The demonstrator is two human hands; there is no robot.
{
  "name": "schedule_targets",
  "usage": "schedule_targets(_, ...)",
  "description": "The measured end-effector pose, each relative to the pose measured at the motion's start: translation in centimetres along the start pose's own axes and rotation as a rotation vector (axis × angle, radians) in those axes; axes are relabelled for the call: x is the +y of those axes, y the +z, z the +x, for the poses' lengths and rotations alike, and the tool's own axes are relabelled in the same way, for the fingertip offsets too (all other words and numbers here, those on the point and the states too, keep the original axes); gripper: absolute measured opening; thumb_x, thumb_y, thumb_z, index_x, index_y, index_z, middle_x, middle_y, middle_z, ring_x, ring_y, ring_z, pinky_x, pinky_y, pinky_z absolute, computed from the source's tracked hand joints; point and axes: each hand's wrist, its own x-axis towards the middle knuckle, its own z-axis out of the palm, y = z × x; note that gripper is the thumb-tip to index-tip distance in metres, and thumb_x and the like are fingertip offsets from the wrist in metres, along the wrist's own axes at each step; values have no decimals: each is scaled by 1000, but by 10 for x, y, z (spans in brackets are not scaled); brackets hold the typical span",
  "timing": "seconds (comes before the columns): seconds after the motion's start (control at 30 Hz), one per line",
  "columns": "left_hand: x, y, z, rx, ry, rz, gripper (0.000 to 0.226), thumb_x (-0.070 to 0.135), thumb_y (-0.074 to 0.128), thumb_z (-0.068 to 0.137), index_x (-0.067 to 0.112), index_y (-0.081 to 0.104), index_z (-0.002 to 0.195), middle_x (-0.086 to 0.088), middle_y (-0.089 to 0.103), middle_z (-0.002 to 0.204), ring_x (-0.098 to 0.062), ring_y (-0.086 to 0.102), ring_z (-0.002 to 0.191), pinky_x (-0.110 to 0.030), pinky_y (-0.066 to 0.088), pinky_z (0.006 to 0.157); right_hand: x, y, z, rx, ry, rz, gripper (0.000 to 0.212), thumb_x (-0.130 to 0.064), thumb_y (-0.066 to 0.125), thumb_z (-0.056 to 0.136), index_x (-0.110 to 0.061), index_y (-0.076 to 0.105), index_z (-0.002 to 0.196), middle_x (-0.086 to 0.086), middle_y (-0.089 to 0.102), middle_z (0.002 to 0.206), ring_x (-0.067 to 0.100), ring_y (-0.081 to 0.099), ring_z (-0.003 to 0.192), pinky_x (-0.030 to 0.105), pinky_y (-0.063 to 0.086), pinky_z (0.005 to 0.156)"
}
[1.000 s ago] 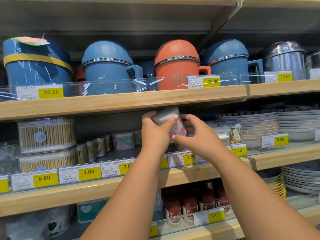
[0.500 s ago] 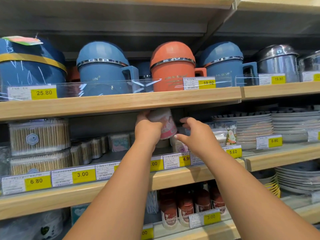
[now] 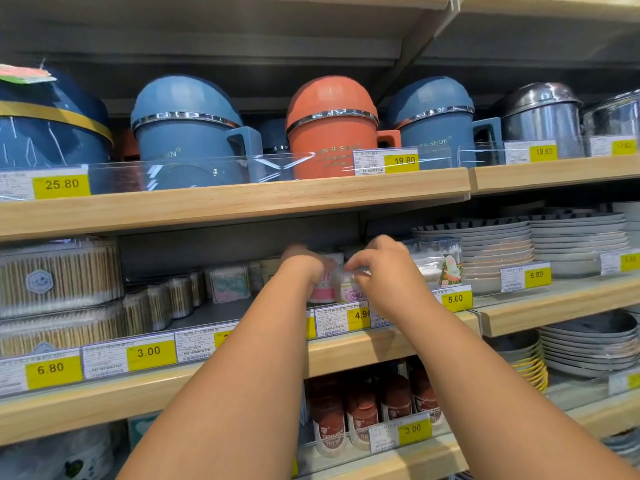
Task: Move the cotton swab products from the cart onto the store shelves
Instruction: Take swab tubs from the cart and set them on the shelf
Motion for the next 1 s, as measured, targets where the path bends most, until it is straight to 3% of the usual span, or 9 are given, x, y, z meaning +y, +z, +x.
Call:
schedule_targets(0.07,-3,4,-3,-62,-43,-7,64,38,66,87,4,45,135,-13,57,120,-27,58,105,-35,49,95,2,0,-1,-3,-13,-23,31,-8,56,92,-23,68,116,0,48,118,19,37,117,18,28,86)
schedule_targets(0.2,-7,4,0,-46,-129,-224,47,35,53,94,0,51,125,-16,61,121,-33,58,114,-38,46,99,2,-3,-6,-13,-37,-12,36,-6,51,93,-22,64,123,0,51,119,19,37,117,18,28,88)
schedule_targets(0.27,-7,-1,-2,0,-189,-380,21,21,42,98,3,51,97,-15,59,90,-31,62,98,-36,47,88,3,-5,-11,-1,-49,19,39,-4,49,93,-21,61,126,0,52,122,18,38,119,18,29,92)
schedule_targets(0.33,-10,-5,-4,16,-220,-428,21,17,38,99,7,45,82,-11,48,74,-28,58,85,-37,47,83,4,-5,-17,32,-44,51,41,-2,47,92,-20,60,126,-2,53,124,15,39,120,18,28,95)
schedule_targets(0.57,-16,-6,-5,-55,-188,-330,36,10,33,101,9,45,135,-11,63,98,-20,59,62,-32,48,68,9,-1,-28,68,-43,67,48,7,43,87,-19,60,124,-1,59,122,15,38,121,17,27,95)
schedule_targets(0.63,-14,-7,-8,-85,-178,-262,38,11,30,102,9,43,137,-13,64,117,-20,60,68,-31,46,75,9,-1,-27,72,-42,69,48,7,42,88,-19,60,125,-2,60,123,15,38,122,18,28,95)
schedule_targets(0.77,-16,-8,-9,-60,-11,-22,37,7,35,100,0,47,134,-16,58,131,-29,60,114,-29,53,74,8,-2,-26,70,-39,75,47,6,41,89,-19,60,125,-2,60,123,15,39,122,19,29,96)
schedule_targets(0.87,-23,-15,-13,87,128,81,36,7,44,95,5,54,130,-16,58,129,-31,58,116,-34,49,96,6,0,-27,99,-36,102,46,6,42,89,-18,61,123,-1,59,123,16,40,122,20,30,96)
schedule_targets(1.0,-34,-30,-47,198,317,-34,35,10,43,93,17,53,127,-2,62,118,-19,57,103,-20,38,77,-9,9,-29,188,-89,185,46,9,44,82,-15,64,116,1,59,117,20,44,115,15,26,85)
